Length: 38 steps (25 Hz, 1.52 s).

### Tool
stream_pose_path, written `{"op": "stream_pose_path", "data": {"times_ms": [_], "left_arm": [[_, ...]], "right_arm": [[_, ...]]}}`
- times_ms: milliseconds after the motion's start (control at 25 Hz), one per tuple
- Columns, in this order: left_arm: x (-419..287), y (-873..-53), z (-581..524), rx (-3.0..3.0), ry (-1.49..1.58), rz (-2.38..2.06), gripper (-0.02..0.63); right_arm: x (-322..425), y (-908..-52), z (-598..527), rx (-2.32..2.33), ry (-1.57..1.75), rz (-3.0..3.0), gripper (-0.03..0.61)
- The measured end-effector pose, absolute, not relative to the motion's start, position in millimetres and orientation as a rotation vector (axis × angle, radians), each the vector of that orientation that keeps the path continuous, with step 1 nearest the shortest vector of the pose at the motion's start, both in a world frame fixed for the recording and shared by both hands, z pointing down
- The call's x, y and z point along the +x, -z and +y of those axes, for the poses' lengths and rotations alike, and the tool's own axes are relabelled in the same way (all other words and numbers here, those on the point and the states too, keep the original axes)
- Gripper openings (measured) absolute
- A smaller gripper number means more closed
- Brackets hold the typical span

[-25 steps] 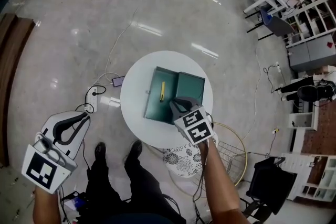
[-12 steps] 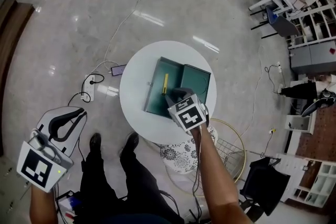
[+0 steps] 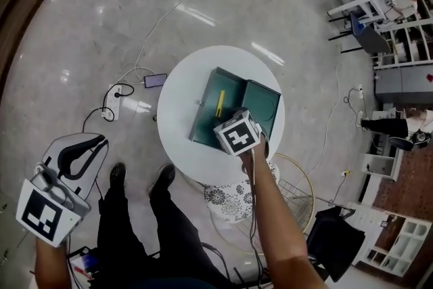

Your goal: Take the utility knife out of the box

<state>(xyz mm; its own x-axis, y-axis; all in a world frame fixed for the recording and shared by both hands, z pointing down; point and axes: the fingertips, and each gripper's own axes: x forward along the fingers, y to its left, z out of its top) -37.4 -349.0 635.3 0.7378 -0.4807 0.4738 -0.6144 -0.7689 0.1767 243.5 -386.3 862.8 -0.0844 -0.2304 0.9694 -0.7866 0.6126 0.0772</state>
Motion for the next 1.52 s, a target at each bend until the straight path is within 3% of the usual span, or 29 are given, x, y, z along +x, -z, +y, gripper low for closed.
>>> {"op": "stream_pose_path", "data": {"times_ms": [560,880,1520], "left_arm": [[-69.2,-667.5,-350.7,2.549,-0.541,-0.907,0.037],[-93.2,-661.3,-347.8,2.537,-0.512,-0.942,0.037],[-143.6,-653.2,-352.8,2.534,-0.483,-0.974,0.037]], "right_arm": [[250.2,-897.2,-393.8,0.745,-0.633,-1.378,0.153],[248.3,-903.9,-385.6,0.718,-0.71,-1.248,0.057],[220.9,-889.4,-383.7,0.901,-0.93,-1.388,0.035]]}}
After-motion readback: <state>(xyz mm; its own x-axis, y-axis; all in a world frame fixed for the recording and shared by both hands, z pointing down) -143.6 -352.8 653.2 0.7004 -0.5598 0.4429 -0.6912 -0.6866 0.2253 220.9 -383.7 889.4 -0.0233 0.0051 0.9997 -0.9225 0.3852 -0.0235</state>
